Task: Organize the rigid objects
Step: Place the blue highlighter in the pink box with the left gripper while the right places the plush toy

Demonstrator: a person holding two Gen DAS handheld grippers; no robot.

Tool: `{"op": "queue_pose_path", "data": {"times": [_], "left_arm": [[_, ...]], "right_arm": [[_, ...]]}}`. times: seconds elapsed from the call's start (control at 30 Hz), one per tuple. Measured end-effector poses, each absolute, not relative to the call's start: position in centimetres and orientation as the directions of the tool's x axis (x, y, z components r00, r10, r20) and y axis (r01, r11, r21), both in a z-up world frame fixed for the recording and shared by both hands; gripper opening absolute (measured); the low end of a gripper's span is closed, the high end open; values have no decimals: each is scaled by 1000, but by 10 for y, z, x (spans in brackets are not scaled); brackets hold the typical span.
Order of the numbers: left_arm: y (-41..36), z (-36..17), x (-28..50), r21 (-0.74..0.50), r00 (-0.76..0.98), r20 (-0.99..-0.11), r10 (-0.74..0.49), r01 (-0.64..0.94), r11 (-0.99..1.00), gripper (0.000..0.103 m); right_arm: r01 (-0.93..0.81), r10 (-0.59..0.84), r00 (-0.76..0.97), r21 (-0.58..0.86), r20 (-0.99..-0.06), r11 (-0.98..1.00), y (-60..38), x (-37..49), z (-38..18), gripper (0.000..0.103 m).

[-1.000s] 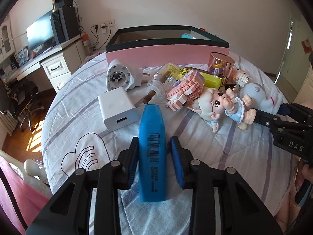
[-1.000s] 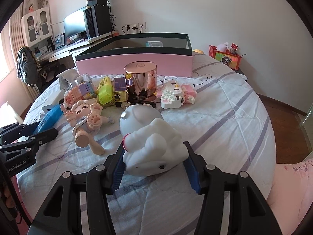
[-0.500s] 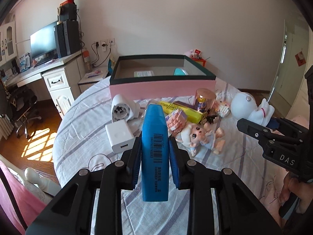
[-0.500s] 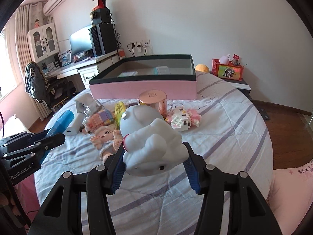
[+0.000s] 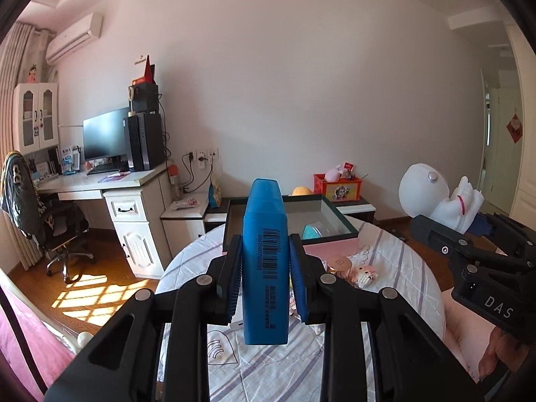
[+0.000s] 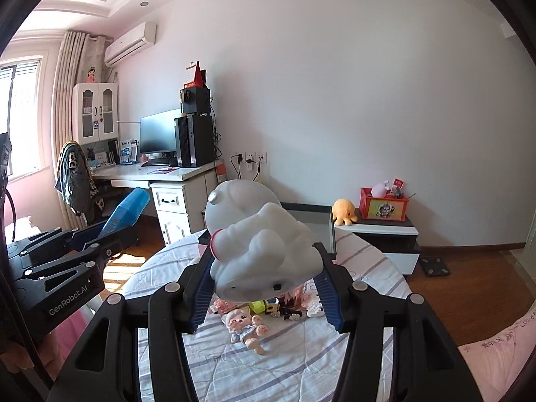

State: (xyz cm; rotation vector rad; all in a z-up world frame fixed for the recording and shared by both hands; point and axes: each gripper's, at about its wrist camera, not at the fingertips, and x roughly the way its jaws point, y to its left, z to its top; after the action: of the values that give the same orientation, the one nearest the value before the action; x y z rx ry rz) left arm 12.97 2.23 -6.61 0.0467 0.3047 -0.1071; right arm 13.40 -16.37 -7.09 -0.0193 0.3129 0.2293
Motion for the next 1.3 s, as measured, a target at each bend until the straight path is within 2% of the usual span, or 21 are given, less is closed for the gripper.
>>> {"op": "queue_pose_path", "data": {"times": [0.4,0.8,0.97,1.3], "left_arm": [[30,-47,110,41,969,-241,-52,64,997,27],[27,-55,178,83,959,-284,17,7,997,27],[19,-65,244,109,935,-353,-3,44,993,27],[-10,-120,401,94,804,-590,-79,166,982,27]], "right_arm": [[-236,224,937,-12,-268,972,-154,123,-54,56],[-250,236,918,-3,-319,968,-159,171,-68,56],[-244,225,906,-9,-358,970,-167,220,-77,56],[-215,173,838,-22,-517,976,-184,353,-122,56]]}}
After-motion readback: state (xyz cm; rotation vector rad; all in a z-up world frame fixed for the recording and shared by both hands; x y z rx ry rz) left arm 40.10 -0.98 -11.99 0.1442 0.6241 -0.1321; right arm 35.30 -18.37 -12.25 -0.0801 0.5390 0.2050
